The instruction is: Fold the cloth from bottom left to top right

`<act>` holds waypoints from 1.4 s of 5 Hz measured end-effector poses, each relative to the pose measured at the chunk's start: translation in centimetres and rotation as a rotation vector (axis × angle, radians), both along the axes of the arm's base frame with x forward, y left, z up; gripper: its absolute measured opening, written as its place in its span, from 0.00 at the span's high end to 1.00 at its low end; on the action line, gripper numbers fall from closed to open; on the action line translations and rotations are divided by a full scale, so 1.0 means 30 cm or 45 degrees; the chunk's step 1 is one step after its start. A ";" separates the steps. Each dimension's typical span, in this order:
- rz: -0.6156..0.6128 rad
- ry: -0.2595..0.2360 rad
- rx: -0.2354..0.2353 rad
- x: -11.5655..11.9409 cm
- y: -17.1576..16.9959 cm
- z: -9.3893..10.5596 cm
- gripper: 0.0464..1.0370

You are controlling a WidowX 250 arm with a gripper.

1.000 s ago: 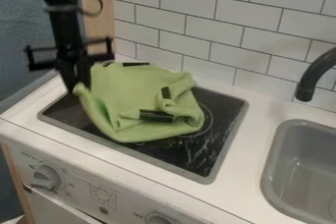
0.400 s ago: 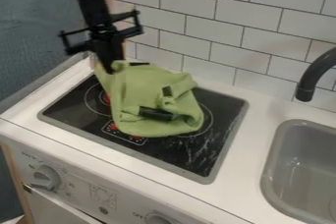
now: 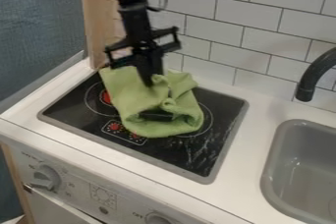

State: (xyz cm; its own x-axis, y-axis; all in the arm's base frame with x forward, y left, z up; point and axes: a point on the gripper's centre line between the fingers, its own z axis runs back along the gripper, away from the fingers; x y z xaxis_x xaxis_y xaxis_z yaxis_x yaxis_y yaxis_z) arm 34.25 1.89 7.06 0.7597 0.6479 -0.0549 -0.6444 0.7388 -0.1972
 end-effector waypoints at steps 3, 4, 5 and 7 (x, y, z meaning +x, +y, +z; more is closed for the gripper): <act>-0.076 0.053 0.082 0.036 -0.092 -0.094 0.95; -0.075 0.093 0.094 0.033 -0.086 -0.093 0.77; -0.075 0.102 0.102 0.029 -0.083 -0.093 0.48; -0.088 0.108 0.101 0.024 -0.083 -0.091 0.02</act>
